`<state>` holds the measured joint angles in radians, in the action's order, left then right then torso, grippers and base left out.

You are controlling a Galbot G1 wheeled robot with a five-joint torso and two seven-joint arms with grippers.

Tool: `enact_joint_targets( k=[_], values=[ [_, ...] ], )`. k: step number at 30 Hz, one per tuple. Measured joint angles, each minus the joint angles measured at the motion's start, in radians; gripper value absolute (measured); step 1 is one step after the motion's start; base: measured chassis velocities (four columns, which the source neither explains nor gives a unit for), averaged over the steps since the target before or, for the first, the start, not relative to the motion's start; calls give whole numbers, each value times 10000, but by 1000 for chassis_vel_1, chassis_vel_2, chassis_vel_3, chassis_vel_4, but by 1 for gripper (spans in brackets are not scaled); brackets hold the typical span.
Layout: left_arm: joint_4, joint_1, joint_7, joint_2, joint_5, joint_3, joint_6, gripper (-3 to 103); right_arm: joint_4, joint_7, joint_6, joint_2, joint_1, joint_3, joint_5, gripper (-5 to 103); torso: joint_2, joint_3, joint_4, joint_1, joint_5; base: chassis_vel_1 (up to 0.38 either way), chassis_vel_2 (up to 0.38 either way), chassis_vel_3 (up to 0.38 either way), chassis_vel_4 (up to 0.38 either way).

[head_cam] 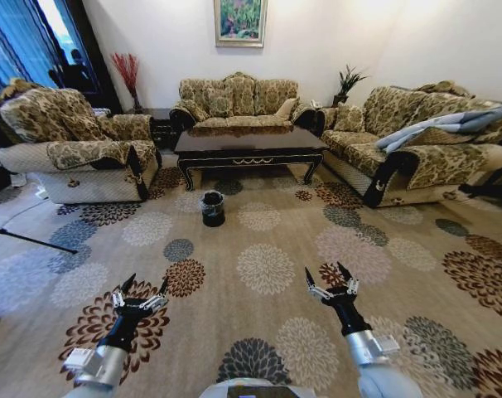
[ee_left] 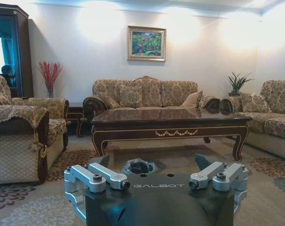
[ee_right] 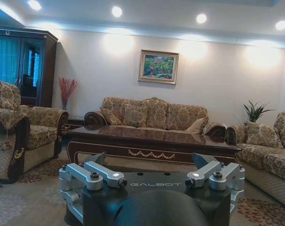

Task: Move to the front of the table and pick up the trash from the floor, then place it into the trash bin.

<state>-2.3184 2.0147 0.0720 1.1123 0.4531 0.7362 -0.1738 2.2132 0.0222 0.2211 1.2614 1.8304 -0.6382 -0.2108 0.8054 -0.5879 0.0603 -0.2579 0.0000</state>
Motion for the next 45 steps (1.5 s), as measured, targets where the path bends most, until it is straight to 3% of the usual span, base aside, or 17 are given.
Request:
enact_joint_targets(
  k=[45],
  values=[
    [0,0,0,0,0,0,0,100,0,0,-1,0,0,0,0,100,2099,-1176,0,-922,0,0,0,0,0]
  ],
)
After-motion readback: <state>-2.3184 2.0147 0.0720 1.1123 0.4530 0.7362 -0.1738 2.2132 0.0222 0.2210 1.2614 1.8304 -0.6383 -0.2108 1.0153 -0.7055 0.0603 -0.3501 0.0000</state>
